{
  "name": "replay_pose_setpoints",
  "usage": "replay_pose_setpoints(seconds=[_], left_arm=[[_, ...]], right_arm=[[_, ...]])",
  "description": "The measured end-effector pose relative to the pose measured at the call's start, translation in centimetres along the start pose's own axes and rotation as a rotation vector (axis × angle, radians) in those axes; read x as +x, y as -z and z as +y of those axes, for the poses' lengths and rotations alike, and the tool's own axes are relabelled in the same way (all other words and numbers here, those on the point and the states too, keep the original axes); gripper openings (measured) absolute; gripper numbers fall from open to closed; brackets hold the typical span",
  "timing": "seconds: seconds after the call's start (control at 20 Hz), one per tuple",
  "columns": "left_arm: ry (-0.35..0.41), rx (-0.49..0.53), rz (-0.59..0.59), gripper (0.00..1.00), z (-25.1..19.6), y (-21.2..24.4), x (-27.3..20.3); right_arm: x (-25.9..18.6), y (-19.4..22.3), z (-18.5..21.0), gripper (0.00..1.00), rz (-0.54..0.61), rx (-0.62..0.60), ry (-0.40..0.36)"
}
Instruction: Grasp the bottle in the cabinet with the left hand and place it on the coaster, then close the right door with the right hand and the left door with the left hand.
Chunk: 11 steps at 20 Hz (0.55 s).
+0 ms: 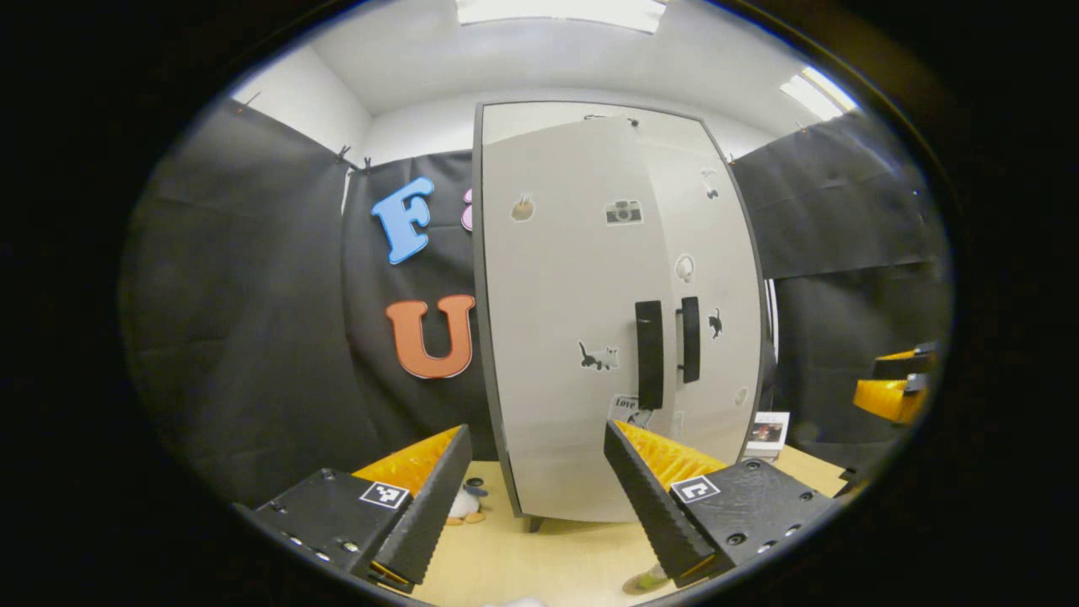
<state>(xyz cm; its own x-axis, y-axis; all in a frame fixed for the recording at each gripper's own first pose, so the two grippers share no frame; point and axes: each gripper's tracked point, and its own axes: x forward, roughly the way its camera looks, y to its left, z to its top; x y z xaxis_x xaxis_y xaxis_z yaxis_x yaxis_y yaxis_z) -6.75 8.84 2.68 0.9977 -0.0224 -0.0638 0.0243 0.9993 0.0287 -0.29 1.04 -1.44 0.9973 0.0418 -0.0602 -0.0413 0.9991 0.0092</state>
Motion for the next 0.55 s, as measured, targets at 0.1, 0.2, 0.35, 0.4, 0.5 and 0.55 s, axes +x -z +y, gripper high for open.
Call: replay_pose_setpoints(seconds=[0.1, 0.2, 0.35, 0.4, 0.5, 0.55], left_arm=[[-0.023, -0.011, 0.017, 0.97, 0.5, 0.8, -1.3], [-0.032, -0.032, 0.037, 0.97, 0.7, 1.5, -2.1], [-0.041, -0.048, 0.047, 0.97, 0.8, 2.0, -2.5], [-0.04, -0.052, 0.05, 0.97, 0.7, 2.1, -2.8], [-0.035, -0.054, 0.049, 0.96, 0.5, 2.1, -2.8], [-0.034, -0.049, 0.048, 0.97, 0.3, 2.1, -2.7]], right_arm=[[0.2, -0.5, -0.1, 1.0, -0.02, 0.008, 0.01], [0.3, -1.0, 0.1, 1.0, -0.034, 0.009, 0.008], [0.6, -0.8, 0.6, 1.0, -0.035, 0.0, -0.002], [0.7, -0.7, 0.8, 1.0, -0.032, -0.001, -0.009], [0.8, -0.5, 1.3, 1.0, -0.026, -0.004, -0.018], [0.8, -0.5, 1.3, 1.0, -0.023, -0.006, -0.02]])
